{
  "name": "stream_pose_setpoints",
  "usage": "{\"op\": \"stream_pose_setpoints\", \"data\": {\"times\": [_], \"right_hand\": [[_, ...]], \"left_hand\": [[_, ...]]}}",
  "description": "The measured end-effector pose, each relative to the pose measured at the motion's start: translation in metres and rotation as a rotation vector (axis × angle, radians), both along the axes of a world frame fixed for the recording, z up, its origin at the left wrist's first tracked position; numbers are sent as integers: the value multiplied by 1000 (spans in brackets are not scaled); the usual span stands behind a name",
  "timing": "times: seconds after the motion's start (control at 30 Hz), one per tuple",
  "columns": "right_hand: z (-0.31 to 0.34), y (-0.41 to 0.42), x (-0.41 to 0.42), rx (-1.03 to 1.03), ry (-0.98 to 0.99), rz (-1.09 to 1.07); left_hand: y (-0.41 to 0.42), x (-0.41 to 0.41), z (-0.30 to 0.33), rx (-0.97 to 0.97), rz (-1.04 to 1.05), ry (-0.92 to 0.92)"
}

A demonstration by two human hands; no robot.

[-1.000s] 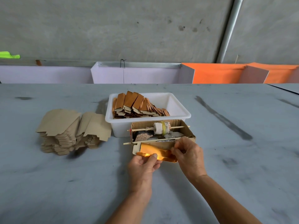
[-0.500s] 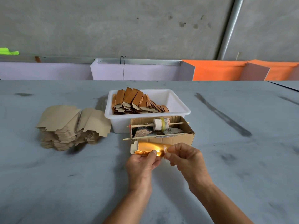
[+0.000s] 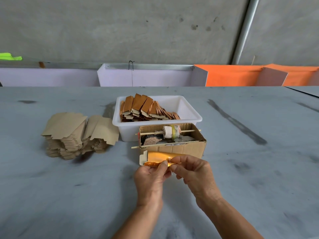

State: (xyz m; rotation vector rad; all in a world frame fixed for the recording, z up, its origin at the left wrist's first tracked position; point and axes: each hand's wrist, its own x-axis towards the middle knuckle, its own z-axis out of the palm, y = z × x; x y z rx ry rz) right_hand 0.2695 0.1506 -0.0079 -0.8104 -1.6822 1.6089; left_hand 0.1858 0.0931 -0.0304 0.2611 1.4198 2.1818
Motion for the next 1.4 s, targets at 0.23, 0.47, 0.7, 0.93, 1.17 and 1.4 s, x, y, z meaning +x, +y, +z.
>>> {"op": "stream_pose_setpoints", "data": {"times": [0.23, 0.47, 0.7, 0.93, 1.17, 1.4], "right_hand": [[0, 2, 0, -4, -33, -19], [1, 2, -1, -15, -57, -27], [2, 2, -3, -40, -105, -44], [7, 2, -3, -15, -161, -15], [13, 1, -2, 57, -233, 23], [12, -2, -6, 171, -338, -5]], "left_hand": [[-3, 2, 3, 35, 3, -19], [-2, 3, 4, 20, 6, -23], [-3, 2, 1, 2, 0, -1], [-3, 1, 1, 3, 1, -50], [-3, 1, 7, 2, -2, -118], [-6, -2, 4, -90, 5, -204]]}}
